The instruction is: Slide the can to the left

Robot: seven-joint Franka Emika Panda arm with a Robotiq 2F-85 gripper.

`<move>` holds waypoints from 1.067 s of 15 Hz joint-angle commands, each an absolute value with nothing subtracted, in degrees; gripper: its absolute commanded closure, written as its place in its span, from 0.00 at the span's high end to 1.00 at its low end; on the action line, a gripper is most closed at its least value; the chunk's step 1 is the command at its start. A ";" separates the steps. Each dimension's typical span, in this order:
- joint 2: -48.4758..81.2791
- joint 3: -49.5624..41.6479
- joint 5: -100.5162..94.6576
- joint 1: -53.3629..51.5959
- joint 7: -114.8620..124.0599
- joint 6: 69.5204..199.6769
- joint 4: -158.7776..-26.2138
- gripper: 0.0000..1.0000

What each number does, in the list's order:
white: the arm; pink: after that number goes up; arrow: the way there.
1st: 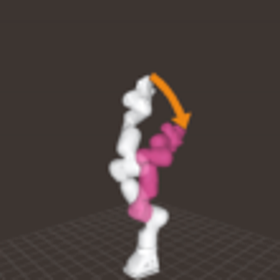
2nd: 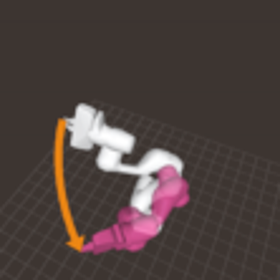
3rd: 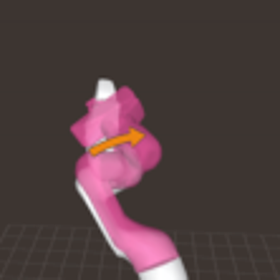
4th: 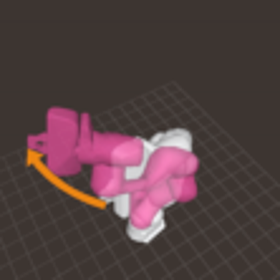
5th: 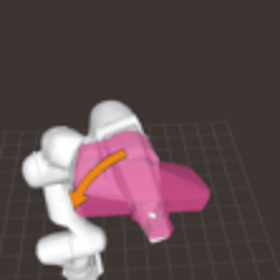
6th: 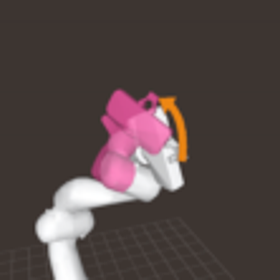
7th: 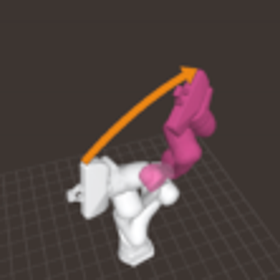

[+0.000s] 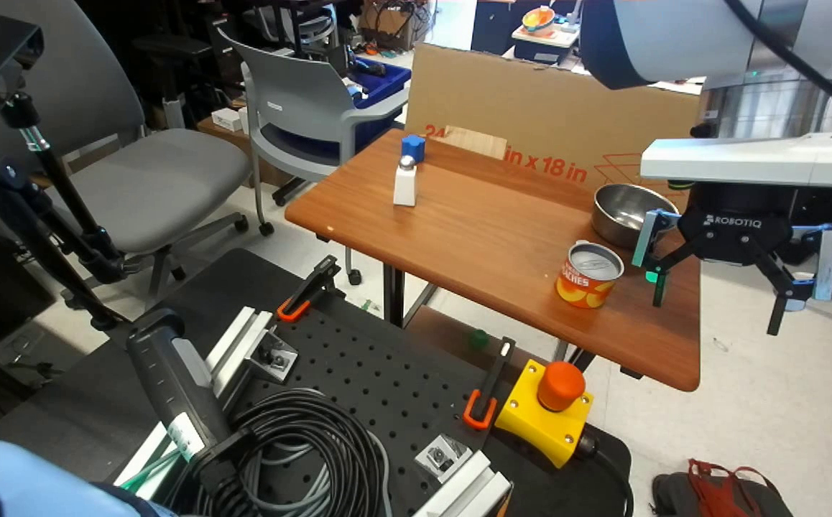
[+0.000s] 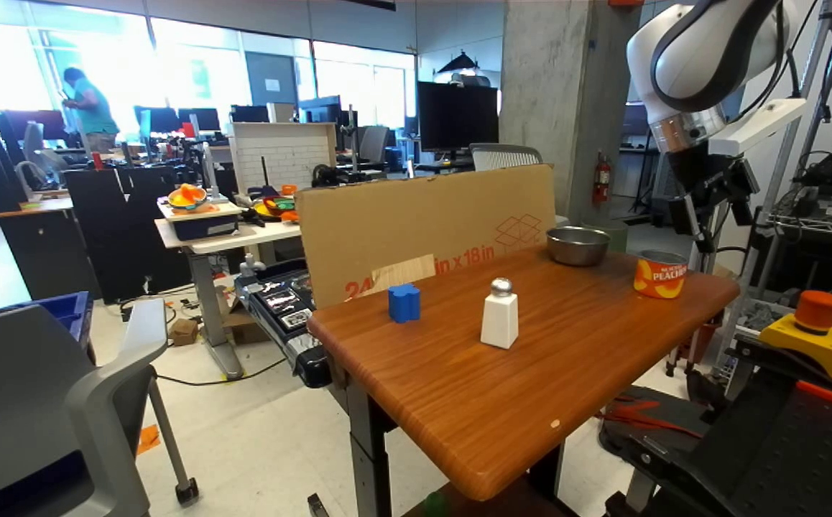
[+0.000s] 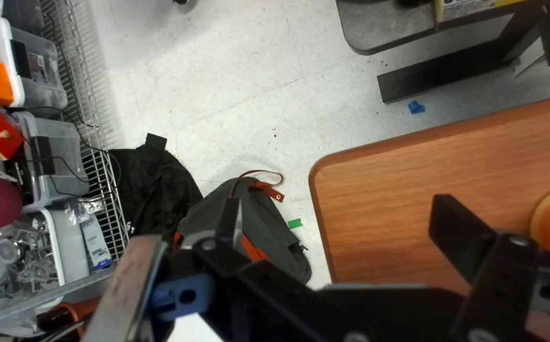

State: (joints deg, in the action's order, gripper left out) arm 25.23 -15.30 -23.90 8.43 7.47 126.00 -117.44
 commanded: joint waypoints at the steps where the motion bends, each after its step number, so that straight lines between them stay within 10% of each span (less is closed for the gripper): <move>1: 27.26 -15.07 -25.92 7.36 8.31 125.88 -117.48 1.00; 16: 29.00 -3.29 -16.93 -4.19 13.27 123.89 -113.51 1.00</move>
